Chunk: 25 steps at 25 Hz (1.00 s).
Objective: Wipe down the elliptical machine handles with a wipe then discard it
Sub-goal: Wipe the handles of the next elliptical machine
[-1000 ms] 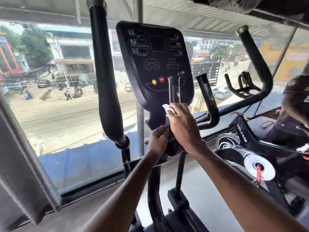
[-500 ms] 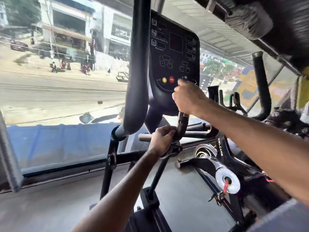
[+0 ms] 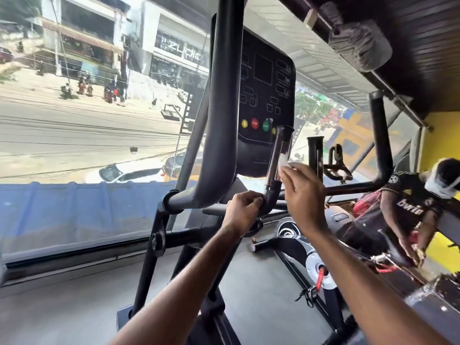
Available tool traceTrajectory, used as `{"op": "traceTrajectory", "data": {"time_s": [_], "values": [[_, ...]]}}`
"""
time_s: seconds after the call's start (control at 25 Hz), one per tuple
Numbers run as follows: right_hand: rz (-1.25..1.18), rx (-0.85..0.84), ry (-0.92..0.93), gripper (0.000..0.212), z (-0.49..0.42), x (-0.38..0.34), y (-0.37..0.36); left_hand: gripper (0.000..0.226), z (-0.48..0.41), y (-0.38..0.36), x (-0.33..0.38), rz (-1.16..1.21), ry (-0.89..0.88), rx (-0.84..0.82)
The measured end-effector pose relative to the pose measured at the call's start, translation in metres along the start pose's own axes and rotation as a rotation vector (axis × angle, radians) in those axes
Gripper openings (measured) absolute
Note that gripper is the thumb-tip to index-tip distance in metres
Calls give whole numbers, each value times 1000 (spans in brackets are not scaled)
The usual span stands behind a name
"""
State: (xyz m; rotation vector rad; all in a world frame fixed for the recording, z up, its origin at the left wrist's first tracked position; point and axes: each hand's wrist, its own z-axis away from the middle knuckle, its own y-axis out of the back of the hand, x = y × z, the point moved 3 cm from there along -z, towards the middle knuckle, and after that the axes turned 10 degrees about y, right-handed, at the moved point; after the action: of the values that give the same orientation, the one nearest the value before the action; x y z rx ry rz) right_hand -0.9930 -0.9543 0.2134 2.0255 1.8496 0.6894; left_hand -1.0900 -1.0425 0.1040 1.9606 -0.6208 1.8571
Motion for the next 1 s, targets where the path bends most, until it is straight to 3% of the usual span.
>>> {"op": "traceTrajectory", "data": {"time_s": [0.12,0.2,0.28,0.32,0.44,0.6,0.72,0.88,1.0], "values": [[-353,168,-535,23,14,9,-28,32,-2,-2,1,-21,28,-5],[-783,211,-917,23,10,19,-47,32,-3,-2,3,6,58,-52],[-1103,195,-1099,20,11,22,-56,29,-2,0,4,3,81,-70],[-1126,173,-1088,20,14,22,-58,24,-2,1,5,-23,75,-65],[-847,244,-898,15,40,14,-49,18,-3,5,17,-97,56,-35],[-423,452,-455,21,68,-24,-42,37,-15,5,41,-50,33,3],[-248,407,-301,31,81,-41,-49,31,-20,-2,67,-99,21,44],[-237,396,-316,36,93,-46,-54,39,-27,-8,90,-182,55,109],[-393,540,-553,28,94,-45,-59,25,-22,-13,102,-195,105,108]]}}
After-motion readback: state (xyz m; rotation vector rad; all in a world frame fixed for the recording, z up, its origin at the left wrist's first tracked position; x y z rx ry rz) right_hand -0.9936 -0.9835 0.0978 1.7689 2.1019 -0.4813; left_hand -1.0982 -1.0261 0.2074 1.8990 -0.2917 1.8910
